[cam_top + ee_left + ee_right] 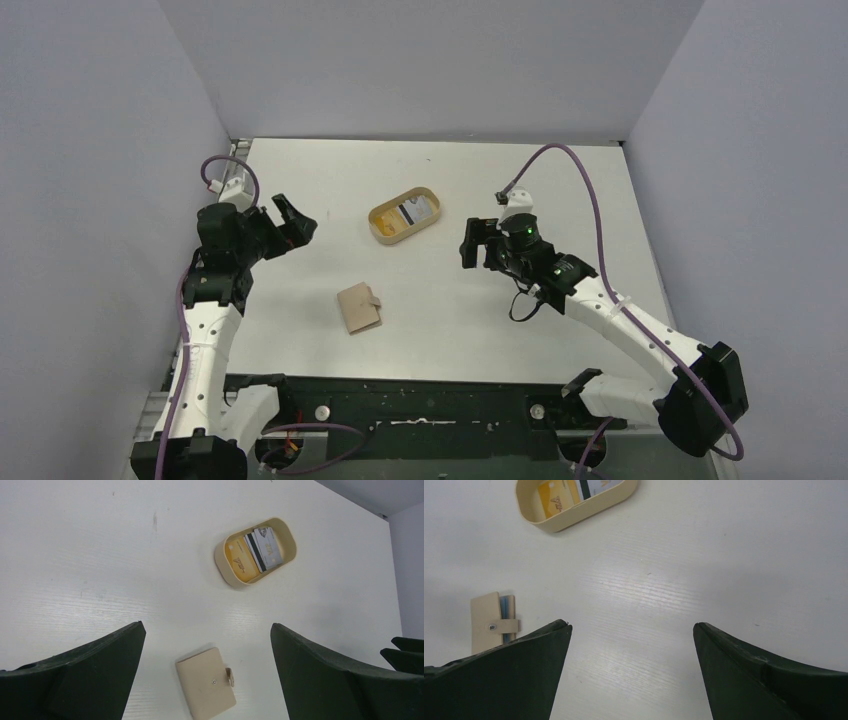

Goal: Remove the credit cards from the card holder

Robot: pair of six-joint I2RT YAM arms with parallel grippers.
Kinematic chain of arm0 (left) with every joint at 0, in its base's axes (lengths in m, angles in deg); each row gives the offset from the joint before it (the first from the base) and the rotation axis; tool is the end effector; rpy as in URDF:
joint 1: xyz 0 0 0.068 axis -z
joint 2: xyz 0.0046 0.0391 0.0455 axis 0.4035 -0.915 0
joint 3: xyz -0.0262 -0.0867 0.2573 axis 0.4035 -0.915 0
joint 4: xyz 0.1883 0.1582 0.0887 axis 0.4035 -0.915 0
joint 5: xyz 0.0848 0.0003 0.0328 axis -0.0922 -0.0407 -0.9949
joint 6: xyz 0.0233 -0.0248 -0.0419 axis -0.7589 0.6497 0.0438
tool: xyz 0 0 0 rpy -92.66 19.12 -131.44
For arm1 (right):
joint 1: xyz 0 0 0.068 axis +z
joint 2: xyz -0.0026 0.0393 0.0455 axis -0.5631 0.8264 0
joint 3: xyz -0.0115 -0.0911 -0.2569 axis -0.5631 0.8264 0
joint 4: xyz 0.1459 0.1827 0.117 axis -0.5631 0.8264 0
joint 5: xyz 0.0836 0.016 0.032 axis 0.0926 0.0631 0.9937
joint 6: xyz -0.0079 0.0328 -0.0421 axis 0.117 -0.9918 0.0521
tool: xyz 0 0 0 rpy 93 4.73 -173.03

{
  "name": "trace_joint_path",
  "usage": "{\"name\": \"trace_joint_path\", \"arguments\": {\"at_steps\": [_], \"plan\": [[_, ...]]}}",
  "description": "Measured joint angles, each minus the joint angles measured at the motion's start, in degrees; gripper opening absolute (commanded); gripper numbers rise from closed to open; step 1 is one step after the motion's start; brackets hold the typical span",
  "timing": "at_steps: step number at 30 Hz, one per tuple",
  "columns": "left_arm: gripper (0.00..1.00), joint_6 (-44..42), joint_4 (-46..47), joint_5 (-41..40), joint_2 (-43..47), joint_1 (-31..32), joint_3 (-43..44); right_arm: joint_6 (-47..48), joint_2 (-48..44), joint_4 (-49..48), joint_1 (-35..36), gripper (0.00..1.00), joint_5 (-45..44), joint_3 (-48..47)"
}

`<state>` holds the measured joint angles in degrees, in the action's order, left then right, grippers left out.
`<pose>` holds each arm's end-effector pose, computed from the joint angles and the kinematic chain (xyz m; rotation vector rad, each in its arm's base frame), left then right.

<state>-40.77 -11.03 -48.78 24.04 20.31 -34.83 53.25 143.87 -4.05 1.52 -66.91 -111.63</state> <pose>0.2061 0.0030 0.3171 -0.3413 2.0439 -0.5077 0.2119 0.1493 0.2744 -0.1368 2.2179 0.5248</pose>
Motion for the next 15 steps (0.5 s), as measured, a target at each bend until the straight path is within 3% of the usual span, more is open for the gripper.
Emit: {"name": "trace_joint_path", "arguments": {"at_steps": [15], "plan": [[0.97, -5.09, 1.95, -4.26, 1.88, 0.72, 3.96, -1.66, 2.03, 2.51, -2.05, 1.00, -10.05, -6.08]]}}
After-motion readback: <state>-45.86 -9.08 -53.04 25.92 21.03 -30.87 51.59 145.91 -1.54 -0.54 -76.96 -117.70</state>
